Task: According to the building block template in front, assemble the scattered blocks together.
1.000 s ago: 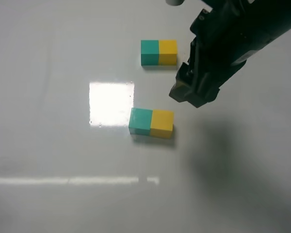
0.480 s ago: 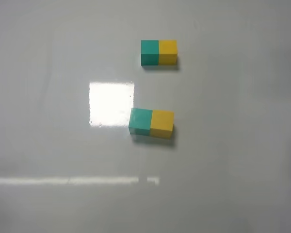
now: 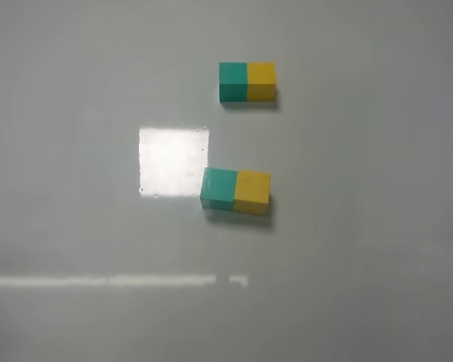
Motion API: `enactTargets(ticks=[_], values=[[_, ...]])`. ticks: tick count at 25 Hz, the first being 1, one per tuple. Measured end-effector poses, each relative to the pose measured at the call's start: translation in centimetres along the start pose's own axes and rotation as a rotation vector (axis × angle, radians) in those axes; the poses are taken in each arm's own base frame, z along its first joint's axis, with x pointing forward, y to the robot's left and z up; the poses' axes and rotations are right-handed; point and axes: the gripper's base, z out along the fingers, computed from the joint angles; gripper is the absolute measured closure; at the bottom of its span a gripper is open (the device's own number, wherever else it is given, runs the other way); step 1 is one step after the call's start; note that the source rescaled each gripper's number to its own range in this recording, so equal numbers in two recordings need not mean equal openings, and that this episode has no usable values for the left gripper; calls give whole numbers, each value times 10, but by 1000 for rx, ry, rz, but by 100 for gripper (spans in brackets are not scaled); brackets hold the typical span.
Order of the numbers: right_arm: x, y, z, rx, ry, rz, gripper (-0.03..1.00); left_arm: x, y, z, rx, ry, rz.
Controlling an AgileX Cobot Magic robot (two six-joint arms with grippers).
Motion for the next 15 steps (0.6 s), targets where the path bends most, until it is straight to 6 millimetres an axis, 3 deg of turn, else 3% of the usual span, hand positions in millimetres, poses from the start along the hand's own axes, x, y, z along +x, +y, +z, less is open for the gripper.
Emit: enactTargets(ticks=[8,15], values=[[77,6,-11,-130,-171,-19,36,0,0,0,0,0,0],[96,3,-24,-131,-271,-25,36,0,0,0,0,0,0]])
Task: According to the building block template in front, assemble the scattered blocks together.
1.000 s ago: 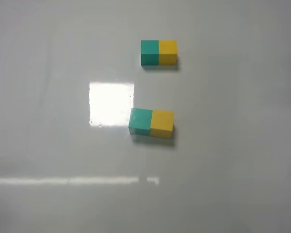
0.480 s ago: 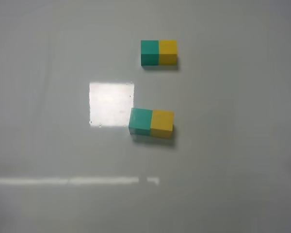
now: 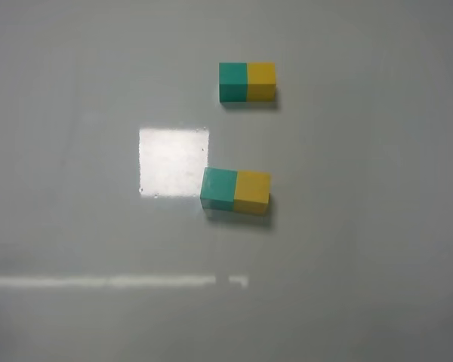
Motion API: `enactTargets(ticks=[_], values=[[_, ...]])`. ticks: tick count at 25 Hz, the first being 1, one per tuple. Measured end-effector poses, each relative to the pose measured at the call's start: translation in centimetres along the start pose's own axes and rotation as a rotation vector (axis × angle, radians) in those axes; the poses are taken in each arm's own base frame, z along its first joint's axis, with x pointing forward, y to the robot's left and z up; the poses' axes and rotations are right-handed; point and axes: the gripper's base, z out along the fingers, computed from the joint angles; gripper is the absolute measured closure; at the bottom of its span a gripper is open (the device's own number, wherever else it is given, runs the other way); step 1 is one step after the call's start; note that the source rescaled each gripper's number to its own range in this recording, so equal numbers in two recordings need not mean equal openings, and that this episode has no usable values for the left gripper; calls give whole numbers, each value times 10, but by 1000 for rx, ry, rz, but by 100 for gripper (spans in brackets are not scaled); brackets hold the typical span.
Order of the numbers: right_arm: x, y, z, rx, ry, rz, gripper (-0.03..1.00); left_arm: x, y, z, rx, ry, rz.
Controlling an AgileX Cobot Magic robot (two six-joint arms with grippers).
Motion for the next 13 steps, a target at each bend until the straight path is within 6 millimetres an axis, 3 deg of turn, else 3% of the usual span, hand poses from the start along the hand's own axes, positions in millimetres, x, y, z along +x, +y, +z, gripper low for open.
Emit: enactTargets(ticks=[13], values=[[0,0,0,20,0,5,36,0,0,0,0,0,0]])
